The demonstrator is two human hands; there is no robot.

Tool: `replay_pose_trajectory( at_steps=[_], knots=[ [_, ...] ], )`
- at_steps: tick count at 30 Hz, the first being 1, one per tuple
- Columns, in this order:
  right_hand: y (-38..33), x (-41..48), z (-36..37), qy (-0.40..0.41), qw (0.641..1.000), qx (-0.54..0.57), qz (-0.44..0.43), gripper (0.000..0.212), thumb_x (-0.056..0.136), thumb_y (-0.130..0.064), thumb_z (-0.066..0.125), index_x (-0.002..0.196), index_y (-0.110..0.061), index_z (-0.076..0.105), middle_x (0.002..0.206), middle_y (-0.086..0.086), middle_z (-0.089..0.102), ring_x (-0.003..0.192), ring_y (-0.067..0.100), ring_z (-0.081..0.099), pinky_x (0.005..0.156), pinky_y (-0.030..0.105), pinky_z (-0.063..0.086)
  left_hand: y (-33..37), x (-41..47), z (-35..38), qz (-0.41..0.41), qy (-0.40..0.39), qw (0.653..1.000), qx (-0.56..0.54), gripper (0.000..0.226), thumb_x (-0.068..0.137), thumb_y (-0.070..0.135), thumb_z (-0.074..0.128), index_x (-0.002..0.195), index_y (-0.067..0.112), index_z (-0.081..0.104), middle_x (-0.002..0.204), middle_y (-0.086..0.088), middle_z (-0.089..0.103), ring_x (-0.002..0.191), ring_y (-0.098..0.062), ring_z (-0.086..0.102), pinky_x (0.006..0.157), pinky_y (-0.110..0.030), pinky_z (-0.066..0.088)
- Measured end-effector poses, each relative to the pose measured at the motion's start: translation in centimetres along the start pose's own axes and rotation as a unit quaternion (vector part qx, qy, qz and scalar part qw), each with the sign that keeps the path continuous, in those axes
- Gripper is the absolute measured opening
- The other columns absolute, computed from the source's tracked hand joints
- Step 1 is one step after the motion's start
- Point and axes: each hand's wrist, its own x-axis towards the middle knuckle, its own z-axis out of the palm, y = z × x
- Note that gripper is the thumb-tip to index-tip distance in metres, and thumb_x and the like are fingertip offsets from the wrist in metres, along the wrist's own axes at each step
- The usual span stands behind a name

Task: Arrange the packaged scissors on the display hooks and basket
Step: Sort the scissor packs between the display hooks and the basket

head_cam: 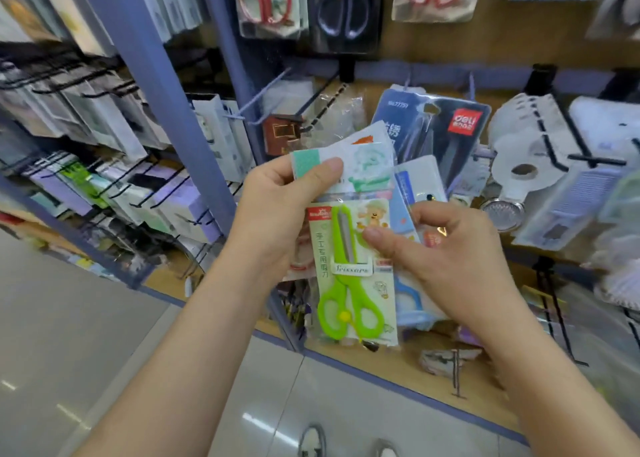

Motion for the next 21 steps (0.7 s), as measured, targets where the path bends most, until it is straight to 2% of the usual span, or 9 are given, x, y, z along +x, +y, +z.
replay_pose_trajectory(
  at_steps=[3, 5, 7, 9, 12, 14, 17, 19, 21],
  knots=[
    [-0.9, 1.5, 0.8, 0.044, 0.999, -0.009, 0.002, 0.03, 0.063, -0.047, 0.075, 0.078, -0.022, 0.078, 0.078, -0.015, 0.076, 0.069, 0.001, 0.068, 0.06, 0.017, 0.052, 1.1, 2.3, -0.1, 0.036, -0.03, 0.999, 0.005, 0.017, 0.09, 0.013, 0.066, 0.075, 0.018, 0.072, 0.076, -0.007, 0.073, 0.071, -0.033, 0.066, 0.066, -0.069, 0.05],
    [-1.7, 2.5, 1.0, 0.075, 0.997, 0.012, 0.002, 0.028, 0.061, -0.048, 0.074, 0.072, -0.022, 0.078, 0.074, -0.01, 0.076, 0.061, 0.003, 0.062, 0.057, 0.018, 0.05, 2.1, 3.8, 0.1, 0.085, -0.037, 0.996, 0.008, 0.014, 0.092, 0.013, 0.065, 0.08, 0.018, 0.07, 0.078, -0.004, 0.074, 0.07, -0.023, 0.07, 0.064, -0.049, 0.059],
    [-2.8, 3.4, 1.2, 0.094, 0.995, 0.028, 0.0, 0.027, 0.06, -0.048, 0.075, 0.074, -0.025, 0.079, 0.073, -0.006, 0.076, 0.061, 0.007, 0.062, 0.058, 0.026, 0.052, 3.4, 5.4, 0.5, 0.14, -0.042, 0.989, 0.008, 0.011, 0.093, 0.012, 0.064, 0.084, 0.015, 0.068, 0.076, 0.001, 0.074, 0.069, -0.015, 0.068, 0.063, -0.035, 0.058],
    [-4.1, 4.2, 1.2, 0.106, 0.994, 0.025, -0.008, 0.025, 0.06, -0.046, 0.076, 0.08, -0.031, 0.079, 0.074, -0.006, 0.077, 0.065, 0.012, 0.069, 0.064, 0.036, 0.059, 5.2, 7.0, 1.0, 0.186, -0.049, 0.981, 0.008, 0.007, 0.093, 0.012, 0.065, 0.086, 0.011, 0.068, 0.076, 0.0, 0.073, 0.069, -0.013, 0.067, 0.062, -0.034, 0.057],
    [-6.0, 5.1, 1.0, 0.136, 0.99, 0.018, -0.021, 0.025, 0.061, -0.043, 0.078, 0.08, -0.027, 0.079, 0.076, -0.005, 0.077, 0.073, 0.02, 0.075, 0.072, 0.044, 0.062, 8.0, 8.6, 2.0, 0.239, -0.07, 0.968, 0.009, 0.004, 0.09, 0.014, 0.069, 0.088, 0.011, 0.07, 0.084, -0.008, 0.075, 0.076, -0.023, 0.07, 0.069, -0.044, 0.059],
    [-7.3, 5.6, 0.9, 0.16, 0.986, 0.003, -0.045, 0.024, 0.063, -0.046, 0.078, 0.081, -0.03, 0.079, 0.076, -0.006, 0.077, 0.075, 0.025, 0.074, 0.072, 0.048, 0.061, 9.9, 9.3, 2.8, 0.272, -0.099, 0.957, 0.008, 0.007, 0.09, 0.014, 0.069, 0.084, 0.016, 0.07, 0.081, -0.001, 0.075, 0.075, -0.017, 0.07, 0.069, -0.038, 0.059],
    [-9.4, 6.4, 0.0, 0.186, 0.979, -0.014, -0.077, 0.017, 0.068, -0.045, 0.076, 0.08, -0.034, 0.077, 0.072, -0.008, 0.076, 0.069, 0.02, 0.073, 0.063, 0.036, 0.059, 12.8, 10.2, 4.5, 0.298, -0.131, 0.945, -0.018, 0.01, 0.092, 0.013, 0.067, 0.083, 0.019, 0.068, 0.078, 0.005, 0.075, 0.074, -0.012, 0.071, 0.067, -0.031, 0.057],
    [-10.5, 7.0, -0.9, 0.195, 0.977, -0.002, -0.091, 0.013, 0.071, -0.039, 0.077, 0.076, -0.027, 0.078, 0.067, -0.007, 0.075, 0.058, 0.009, 0.068, 0.054, 0.026, 0.054, 14.7, 10.8, 5.8, 0.304, -0.142, 0.941, -0.04, 0.009, 0.093, 0.013, 0.066, 0.085, 0.017, 0.068, 0.079, 0.004, 0.075, 0.075, -0.013, 0.072, 0.068, -0.032, 0.058],
    [-11.4, 7.5, -1.7, 0.204, 0.974, 0.0, -0.095, 0.016, 0.073, -0.035, 0.079, 0.069, -0.02, 0.077, 0.063, -0.006, 0.073, 0.053, 0.003, 0.063, 0.052, 0.019, 0.049, 16.3, 11.1, 7.1, 0.316, -0.159, 0.934, -0.048, 0.009, 0.092, 0.012, 0.066, 0.084, 0.015, 0.068, 0.077, 0.003, 0.074, 0.071, -0.014, 0.07, 0.067, -0.034, 0.058]
  ],
)
